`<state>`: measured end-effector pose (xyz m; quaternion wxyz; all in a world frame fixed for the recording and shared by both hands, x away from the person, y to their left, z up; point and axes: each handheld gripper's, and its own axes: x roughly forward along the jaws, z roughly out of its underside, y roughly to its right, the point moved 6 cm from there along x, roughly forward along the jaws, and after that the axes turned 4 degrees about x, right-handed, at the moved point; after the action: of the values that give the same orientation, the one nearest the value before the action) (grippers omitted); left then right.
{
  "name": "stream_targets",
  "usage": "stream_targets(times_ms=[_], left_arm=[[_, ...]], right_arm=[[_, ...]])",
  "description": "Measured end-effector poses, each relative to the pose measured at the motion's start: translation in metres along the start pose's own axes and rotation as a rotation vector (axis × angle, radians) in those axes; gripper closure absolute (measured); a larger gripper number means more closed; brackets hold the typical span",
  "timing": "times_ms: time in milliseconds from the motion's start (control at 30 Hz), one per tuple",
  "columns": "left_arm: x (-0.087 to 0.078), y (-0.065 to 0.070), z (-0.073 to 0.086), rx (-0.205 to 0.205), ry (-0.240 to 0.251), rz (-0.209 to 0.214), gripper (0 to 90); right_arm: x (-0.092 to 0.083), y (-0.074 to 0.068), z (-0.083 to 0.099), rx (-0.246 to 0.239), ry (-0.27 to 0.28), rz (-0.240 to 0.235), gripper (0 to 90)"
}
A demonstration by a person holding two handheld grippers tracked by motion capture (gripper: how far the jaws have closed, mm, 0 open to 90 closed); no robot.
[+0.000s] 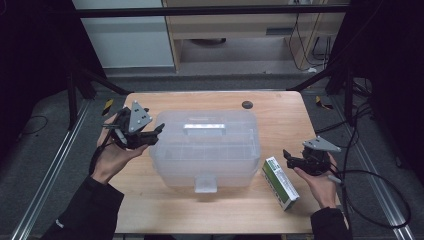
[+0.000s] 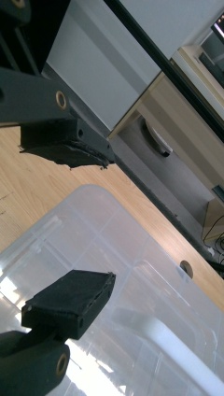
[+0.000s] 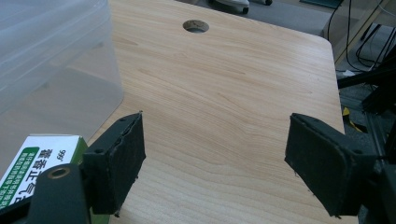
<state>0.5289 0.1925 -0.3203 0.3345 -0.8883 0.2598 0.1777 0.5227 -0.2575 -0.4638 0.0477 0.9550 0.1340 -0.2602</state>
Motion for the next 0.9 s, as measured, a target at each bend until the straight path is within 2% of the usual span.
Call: stream_targets(times_ms=[167,467,900], left_arm=[[0.002,0.005,-0.005,0.026,-0.004,0.019,35.9],[0.004,0.018,-0.012,0.101,-0.02,0.048,36.2],[0.009,0.036,-0.023,0.159,-0.037,0.095,36.2]], right_arm=[[0.0,0.0,0.0,-0.004,0.0,0.0,20.2],[0.0,0.0,0.001,-0.011,-0.003,-0.004,20.6],[0.001,0.0,0.002,-0.011,-0.011,-0.01,20.6]])
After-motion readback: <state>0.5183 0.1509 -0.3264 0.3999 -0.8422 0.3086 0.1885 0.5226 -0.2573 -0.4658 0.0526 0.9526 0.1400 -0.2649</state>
